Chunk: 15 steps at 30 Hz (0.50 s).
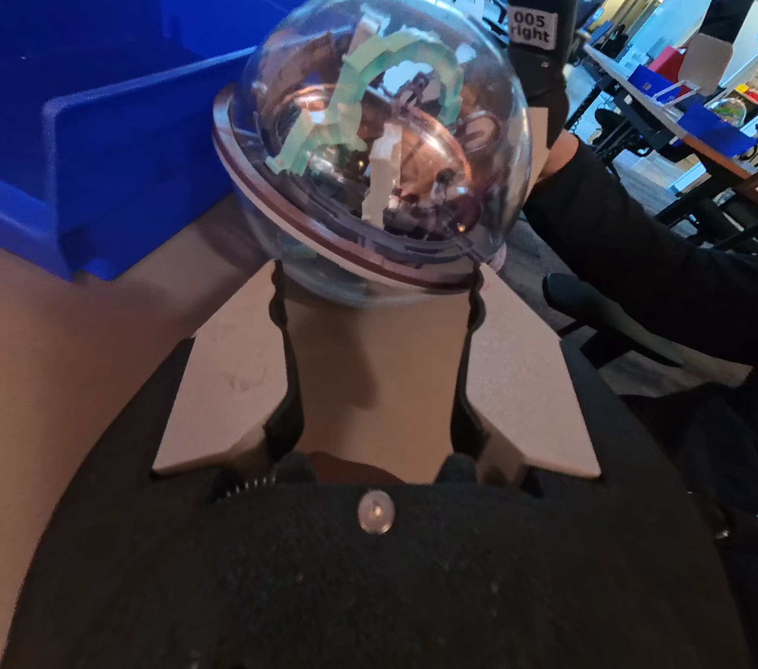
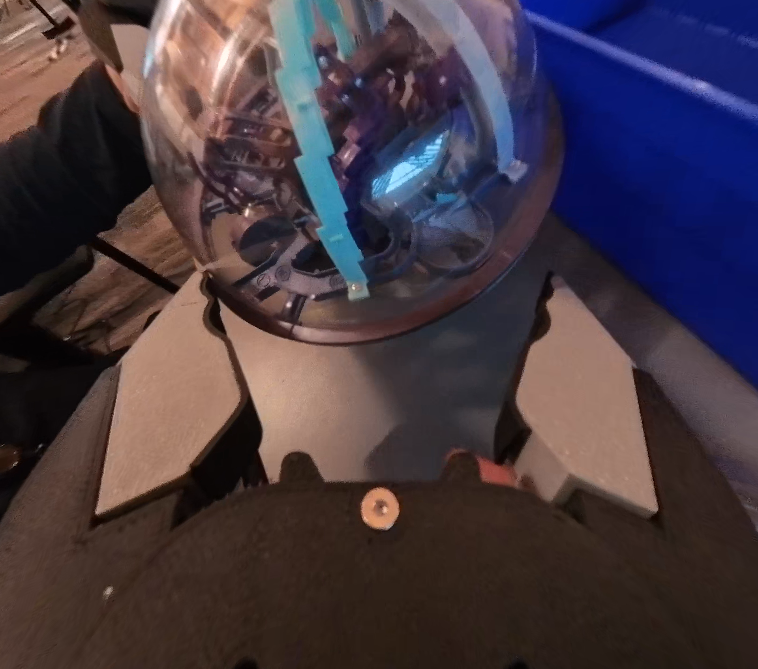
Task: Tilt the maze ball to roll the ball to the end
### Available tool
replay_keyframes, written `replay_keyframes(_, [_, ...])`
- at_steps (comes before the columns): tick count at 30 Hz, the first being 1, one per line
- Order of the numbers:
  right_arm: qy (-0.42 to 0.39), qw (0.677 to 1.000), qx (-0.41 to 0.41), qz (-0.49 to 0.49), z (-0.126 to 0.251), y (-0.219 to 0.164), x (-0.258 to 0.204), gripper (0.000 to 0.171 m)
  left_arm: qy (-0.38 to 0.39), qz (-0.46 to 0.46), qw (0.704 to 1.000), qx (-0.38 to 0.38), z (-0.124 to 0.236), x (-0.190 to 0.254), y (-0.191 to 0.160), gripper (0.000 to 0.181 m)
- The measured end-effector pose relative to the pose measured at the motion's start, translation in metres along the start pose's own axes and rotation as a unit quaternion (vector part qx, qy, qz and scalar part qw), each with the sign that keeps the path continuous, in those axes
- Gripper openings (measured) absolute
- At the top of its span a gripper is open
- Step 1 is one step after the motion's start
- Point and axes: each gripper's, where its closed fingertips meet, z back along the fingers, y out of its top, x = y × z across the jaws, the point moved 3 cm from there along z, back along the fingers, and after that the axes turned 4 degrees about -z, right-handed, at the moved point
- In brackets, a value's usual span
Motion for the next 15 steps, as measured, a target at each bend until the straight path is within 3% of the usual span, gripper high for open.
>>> replay_keyframes(6, [0.011, 0.999, 0.013, 0.041, -0.004, -0.003, -0.007, 0.132, 0.026, -0.051, 0.998, -0.014, -0.01, 0.003, -0.008, 0.095])
replay_keyframes(15, [-0.085, 0.983, 0.047, 0.157, 0.006, 0.016, -0.008, 0.146, 0.032, -0.059, 0.998, -0.012, -0.008, 0.002, -0.007, 0.093])
